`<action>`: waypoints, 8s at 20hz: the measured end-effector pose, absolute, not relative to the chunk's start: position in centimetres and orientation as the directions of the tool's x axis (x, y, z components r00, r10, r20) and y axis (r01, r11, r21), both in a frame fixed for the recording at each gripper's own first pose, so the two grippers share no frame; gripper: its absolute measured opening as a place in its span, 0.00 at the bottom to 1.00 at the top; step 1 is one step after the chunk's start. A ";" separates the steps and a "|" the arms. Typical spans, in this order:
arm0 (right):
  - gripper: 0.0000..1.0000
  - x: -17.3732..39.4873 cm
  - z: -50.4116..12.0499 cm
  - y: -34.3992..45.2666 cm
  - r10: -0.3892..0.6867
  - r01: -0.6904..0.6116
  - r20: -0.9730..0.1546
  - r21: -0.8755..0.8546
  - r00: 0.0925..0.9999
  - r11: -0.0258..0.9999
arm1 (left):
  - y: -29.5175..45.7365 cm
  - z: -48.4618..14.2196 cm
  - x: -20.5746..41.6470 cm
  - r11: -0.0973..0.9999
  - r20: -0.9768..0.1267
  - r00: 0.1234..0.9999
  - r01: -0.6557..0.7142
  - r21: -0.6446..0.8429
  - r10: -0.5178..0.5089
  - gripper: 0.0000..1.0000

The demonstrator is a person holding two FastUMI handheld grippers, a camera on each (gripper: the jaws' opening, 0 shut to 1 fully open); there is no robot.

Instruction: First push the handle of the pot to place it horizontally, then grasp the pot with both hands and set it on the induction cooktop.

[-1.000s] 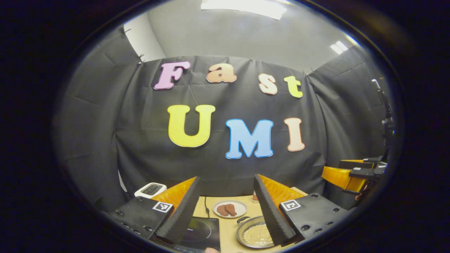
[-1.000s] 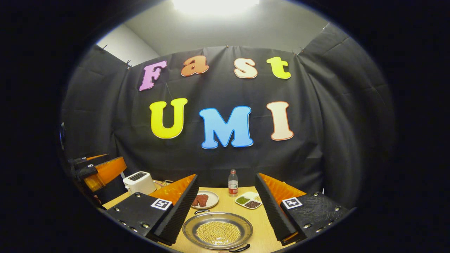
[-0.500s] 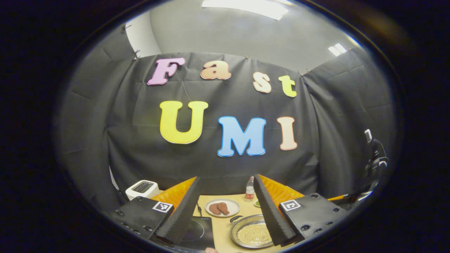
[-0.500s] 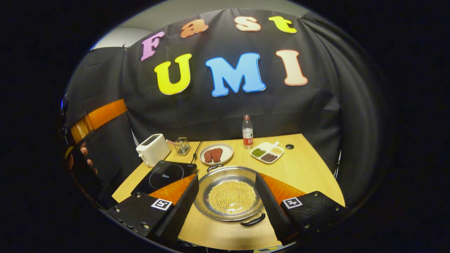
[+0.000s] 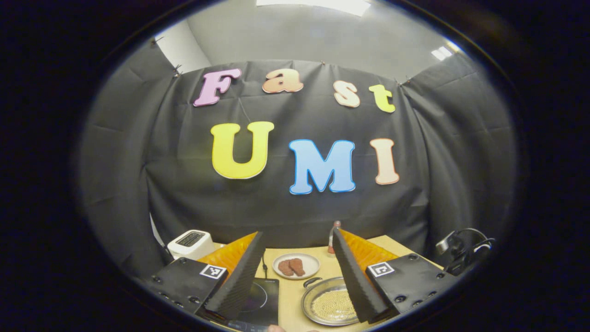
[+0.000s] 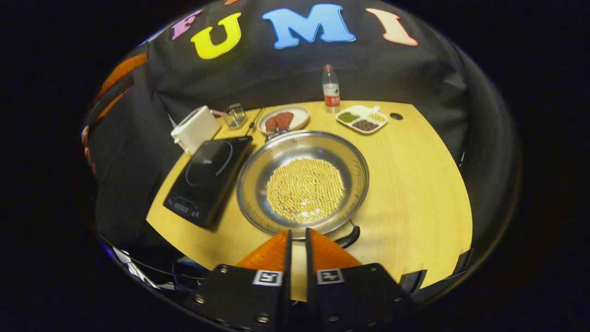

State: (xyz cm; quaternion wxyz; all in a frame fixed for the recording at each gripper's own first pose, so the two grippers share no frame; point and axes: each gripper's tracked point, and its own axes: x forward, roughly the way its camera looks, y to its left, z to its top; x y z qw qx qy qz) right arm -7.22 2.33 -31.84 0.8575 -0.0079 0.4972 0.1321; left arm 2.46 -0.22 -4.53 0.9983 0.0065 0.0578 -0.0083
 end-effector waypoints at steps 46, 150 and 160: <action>0.01 4.3 -38.2 -12.0 0.010 -0.076 -0.867 -0.032 0.498 0.997 | -2.5 -12.1 4.6 0.997 -0.303 0.950 -0.074 0.034 0.081 0.93; 0.51 7.4 -32.4 21.3 0.104 -0.037 -0.784 0.103 0.612 0.994 | 27.7 -33.1 6.9 0.997 -0.780 0.626 0.065 0.037 -0.011 0.64; 0.51 8.6 -33.7 25.4 0.102 -0.036 -0.798 0.100 0.594 0.994 | 32.8 -34.6 8.5 0.997 -0.788 0.616 0.043 0.063 0.023 0.60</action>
